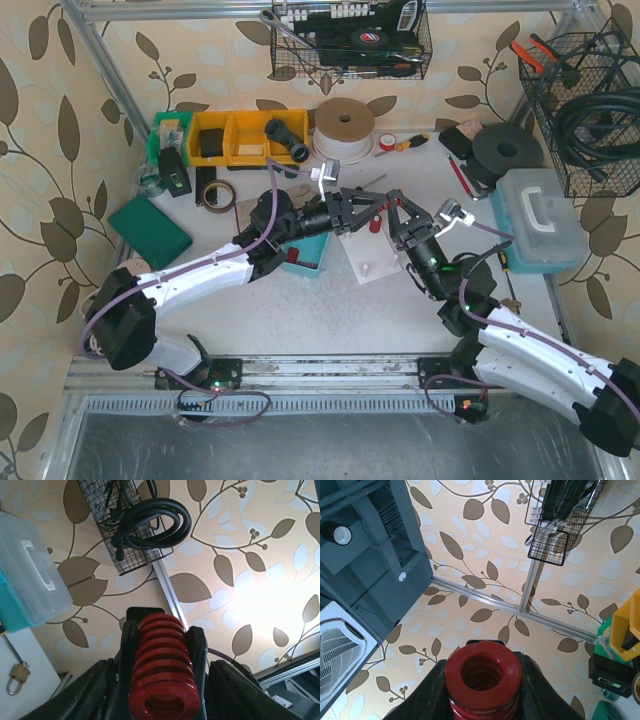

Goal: Install the large spring

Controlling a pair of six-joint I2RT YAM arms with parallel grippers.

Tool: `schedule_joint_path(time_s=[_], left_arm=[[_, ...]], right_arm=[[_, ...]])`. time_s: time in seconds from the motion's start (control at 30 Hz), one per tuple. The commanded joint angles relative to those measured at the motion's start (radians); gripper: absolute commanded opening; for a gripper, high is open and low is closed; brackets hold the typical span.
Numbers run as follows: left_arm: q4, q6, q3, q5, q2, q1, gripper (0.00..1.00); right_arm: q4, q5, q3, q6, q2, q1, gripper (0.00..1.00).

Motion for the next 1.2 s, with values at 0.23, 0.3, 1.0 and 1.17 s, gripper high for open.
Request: schedule_joint_path(time_s=[0.23,0.3,1.0,1.17], left_arm=[[0.027,0.024,0.039,-0.008,-0.038,-0.005,0.44],[0.022,0.024,0.043,-0.001,-0.040,-0.005,0.36],[-0.558,0.266,0.208,0.296,-0.112,0.143,0.00],[-0.720,0.377,0.274,0.449,-0.104,0.198,0.00]], right_arm=[[0.045,0.019,-0.014,0.001,-0.011,0.007,0.00],[0.046,0.025,-0.016,-0.001,-0.012,0.007,0.00],[-0.370,-0.827,0.078,-0.053,-0.023,-0.496,0.84],[-0.272,-1.226,0.096,-0.059,0.109,-0.576,0.80]])
